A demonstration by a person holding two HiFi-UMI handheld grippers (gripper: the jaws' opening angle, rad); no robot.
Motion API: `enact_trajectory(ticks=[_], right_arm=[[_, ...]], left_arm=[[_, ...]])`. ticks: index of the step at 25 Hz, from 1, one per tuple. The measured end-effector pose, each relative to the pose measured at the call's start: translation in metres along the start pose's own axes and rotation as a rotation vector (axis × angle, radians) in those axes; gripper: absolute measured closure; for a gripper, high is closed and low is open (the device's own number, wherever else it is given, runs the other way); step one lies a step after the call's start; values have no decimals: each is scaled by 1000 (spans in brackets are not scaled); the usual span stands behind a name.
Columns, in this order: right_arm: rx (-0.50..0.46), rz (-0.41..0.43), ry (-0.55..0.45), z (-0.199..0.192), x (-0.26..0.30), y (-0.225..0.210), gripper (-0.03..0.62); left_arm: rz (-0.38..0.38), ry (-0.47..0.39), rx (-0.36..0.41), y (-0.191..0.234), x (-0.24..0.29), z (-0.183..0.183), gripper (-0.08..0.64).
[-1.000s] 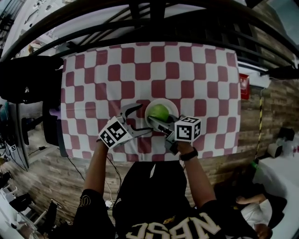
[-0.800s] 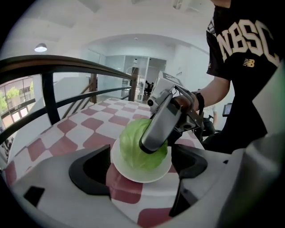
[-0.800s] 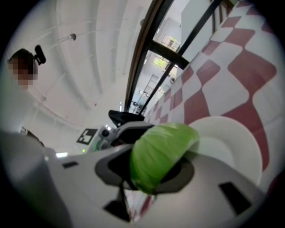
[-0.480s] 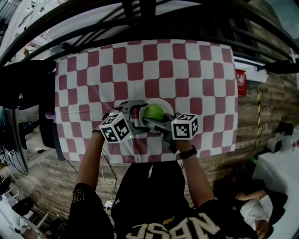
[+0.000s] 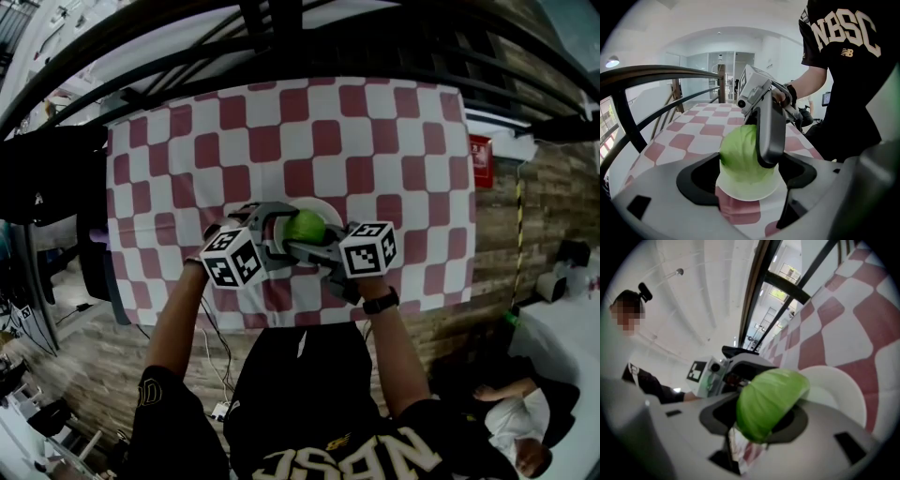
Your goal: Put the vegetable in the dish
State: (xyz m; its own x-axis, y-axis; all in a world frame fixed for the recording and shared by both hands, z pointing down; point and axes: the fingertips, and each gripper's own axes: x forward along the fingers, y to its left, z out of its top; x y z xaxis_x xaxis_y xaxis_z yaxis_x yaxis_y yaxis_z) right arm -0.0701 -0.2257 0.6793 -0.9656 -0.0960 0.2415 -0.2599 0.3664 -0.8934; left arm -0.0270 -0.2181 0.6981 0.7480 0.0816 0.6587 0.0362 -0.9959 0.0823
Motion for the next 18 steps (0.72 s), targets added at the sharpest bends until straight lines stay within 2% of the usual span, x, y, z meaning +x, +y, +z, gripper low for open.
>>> enact_trajectory(ticks=[5, 8, 11, 16, 18], right_arm=[[-63, -91, 84, -8, -18, -9, 357], [-63, -150, 73, -7, -50, -13, 336], [-56, -229, -24, 5, -91, -21, 336], [22, -192, -294, 38, -145, -16, 336], [-11, -203, -359, 47, -160, -13, 336]], left_arm=[[-2, 42, -23, 2, -2, -2, 153], [5, 74, -29, 3, -3, -4, 153], [7, 133, -20, 3, -1, -3, 153], [9, 273, 46, 1, 6, 1, 153], [10, 326, 78, 0, 11, 4, 153]])
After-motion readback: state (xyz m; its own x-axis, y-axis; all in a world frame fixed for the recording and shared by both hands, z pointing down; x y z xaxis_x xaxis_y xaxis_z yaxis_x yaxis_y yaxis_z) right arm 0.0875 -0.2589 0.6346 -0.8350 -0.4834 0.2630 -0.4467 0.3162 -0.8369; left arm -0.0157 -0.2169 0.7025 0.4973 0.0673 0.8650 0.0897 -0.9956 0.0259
